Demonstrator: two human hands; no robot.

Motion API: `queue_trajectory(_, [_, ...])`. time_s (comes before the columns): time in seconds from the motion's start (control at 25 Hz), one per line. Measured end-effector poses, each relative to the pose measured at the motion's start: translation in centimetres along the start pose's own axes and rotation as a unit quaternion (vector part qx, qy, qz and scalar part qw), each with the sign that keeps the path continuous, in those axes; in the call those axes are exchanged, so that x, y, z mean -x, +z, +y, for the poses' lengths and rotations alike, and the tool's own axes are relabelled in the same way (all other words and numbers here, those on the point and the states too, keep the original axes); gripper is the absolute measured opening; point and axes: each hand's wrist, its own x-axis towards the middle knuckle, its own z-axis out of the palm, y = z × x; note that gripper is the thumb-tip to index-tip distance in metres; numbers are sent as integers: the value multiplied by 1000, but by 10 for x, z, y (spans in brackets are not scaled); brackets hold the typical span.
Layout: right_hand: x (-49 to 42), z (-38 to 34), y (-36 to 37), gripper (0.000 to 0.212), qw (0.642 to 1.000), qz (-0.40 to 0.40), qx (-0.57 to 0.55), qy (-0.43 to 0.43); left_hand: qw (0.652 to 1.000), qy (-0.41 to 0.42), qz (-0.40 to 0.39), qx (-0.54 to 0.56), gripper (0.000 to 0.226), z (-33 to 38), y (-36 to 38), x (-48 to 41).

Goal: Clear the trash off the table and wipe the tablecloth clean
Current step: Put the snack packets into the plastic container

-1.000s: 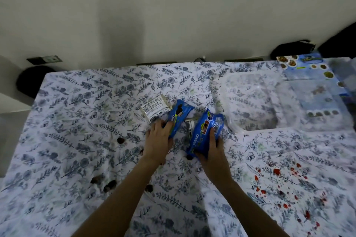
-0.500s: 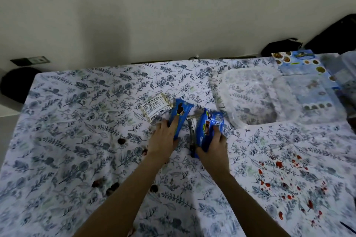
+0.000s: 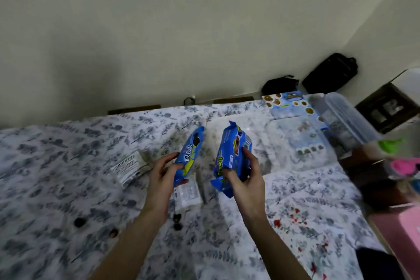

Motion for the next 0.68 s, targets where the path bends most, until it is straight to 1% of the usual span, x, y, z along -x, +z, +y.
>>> queue_trajectory(0.08, [-27,1,-24,70,997,13,82,2,999,17,-26,-29,25,4,37,1])
queue_trajectory(0.16, [-50,5,-43,74,985,7,174,7,993,51,-61,-90,26,-1,68,0])
queue_trajectory(0.2, [-60,8,-50,75,978,3,210,13,983,85,-75,-146,27,-5,81,-3])
queue_trajectory(0.24, [-68,12,-55,75,971,1,239,19,962,135,-84,-224,29,-11,92,-8])
queue_trajectory(0.28, [-76,17,-58,75,964,1,264,28,927,190,-87,-312,32,-17,100,-14])
queue_trajectory(0.36, [-87,23,-63,75,952,-9,304,27,841,277,-79,-457,36,-28,115,-25])
queue_trajectory(0.44, [-95,30,-65,76,939,-51,341,8,759,312,-63,-568,36,-41,126,-33])
queue_trajectory(0.48, [-97,35,-66,74,924,-86,374,-2,714,328,-54,-616,34,-49,130,-36])
queue_trajectory(0.52, [-98,39,-68,70,895,-128,426,-15,670,345,-44,-656,29,-57,132,-38])
queue_trajectory(0.56, [-98,41,-70,69,858,-165,486,-32,635,356,-39,-685,21,-65,134,-40])
queue_trajectory(0.6, [-97,42,-73,78,824,-192,531,-54,613,355,-41,-705,17,-69,135,-39])
queue_trajectory(0.64, [-97,43,-76,88,805,-206,552,-68,603,346,-47,-717,20,-72,134,-39])
queue_trajectory(0.68, [-98,46,-77,93,802,-207,555,-75,606,336,-58,-719,22,-73,133,-41])
